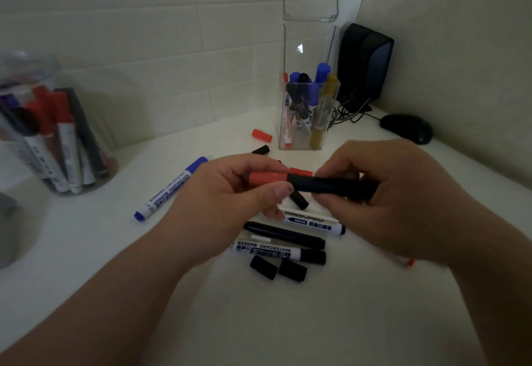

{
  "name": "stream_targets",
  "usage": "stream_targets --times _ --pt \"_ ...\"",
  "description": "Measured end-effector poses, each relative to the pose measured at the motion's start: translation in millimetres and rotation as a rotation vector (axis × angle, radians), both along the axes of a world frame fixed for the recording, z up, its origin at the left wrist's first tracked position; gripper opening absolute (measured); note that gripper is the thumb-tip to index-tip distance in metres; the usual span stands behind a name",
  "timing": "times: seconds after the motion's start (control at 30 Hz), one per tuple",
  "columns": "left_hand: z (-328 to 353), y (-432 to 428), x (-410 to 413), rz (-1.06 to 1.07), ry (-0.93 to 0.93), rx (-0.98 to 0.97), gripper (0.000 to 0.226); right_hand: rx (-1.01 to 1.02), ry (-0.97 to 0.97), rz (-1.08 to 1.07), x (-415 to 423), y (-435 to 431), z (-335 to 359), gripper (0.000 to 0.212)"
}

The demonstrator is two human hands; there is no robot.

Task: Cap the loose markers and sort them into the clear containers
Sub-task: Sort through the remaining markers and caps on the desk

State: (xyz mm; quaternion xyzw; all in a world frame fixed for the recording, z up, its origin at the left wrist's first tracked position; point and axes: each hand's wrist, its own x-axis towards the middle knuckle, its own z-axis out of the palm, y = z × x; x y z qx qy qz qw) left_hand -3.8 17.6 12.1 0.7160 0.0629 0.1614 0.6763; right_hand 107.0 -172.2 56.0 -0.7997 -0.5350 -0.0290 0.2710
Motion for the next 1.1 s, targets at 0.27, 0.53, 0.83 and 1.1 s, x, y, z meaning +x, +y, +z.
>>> stream_targets --times 0.27,0.53,0.83,1.1 --pt "5 7 -7 -0.049 -0.068 0.22 0.022 0.025 -0.001 0.081 -2 3 -3 0.016" --pt "4 5 -7 -0.103 -0.079 0.211 0.022 -0.056 0.749 0.047 5 5 3 0.014" --pt "-2 2 7 0.093 -0.042 -0.305 0.023 0.428 1.422 -0.012 35 -2 6 0.075" --pt "-9 6 9 0.097 -0.014 -0.226 0.019 0.045 0.567 -0.084 29 -5 -5 0.019"
